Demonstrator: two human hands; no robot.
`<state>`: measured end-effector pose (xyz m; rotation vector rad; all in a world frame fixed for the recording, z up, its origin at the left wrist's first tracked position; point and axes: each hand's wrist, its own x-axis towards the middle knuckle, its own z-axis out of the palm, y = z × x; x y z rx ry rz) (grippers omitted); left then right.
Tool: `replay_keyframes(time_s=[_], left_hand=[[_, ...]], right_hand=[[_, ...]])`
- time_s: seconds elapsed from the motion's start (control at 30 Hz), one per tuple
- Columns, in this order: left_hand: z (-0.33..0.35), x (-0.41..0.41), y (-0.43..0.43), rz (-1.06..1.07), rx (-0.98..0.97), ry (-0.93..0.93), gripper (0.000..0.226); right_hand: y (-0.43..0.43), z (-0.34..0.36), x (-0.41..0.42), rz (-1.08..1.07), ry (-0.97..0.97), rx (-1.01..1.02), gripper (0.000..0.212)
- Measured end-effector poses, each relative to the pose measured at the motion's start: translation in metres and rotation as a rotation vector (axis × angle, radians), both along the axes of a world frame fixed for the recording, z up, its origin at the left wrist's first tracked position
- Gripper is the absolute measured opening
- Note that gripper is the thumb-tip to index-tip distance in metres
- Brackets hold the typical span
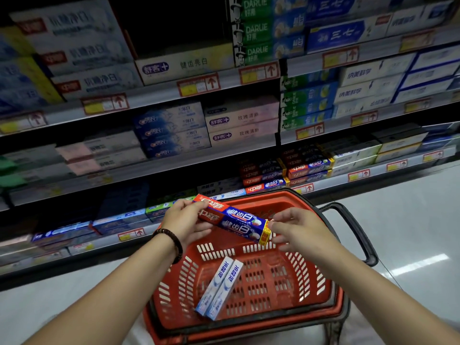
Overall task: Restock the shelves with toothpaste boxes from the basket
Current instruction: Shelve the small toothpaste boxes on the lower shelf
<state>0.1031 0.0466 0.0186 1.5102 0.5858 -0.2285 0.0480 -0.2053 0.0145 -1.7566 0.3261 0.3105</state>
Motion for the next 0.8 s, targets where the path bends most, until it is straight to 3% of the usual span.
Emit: replay_keyframes(time_s=[0.2, 0.8], left_hand=[[0.007, -0.004, 0.004, 0.048, -0.098, -0.015, 0.03], [0.018, -0.012, -0.005, 0.111, -0.216, -0.097, 0.029]], right_hand=[[0.003, 0.004, 0.0, -0.065, -0.088, 0.078, 0.026], [0.015, 0.002, 0.0, -0.265, -0.337, 0.039, 0.013]])
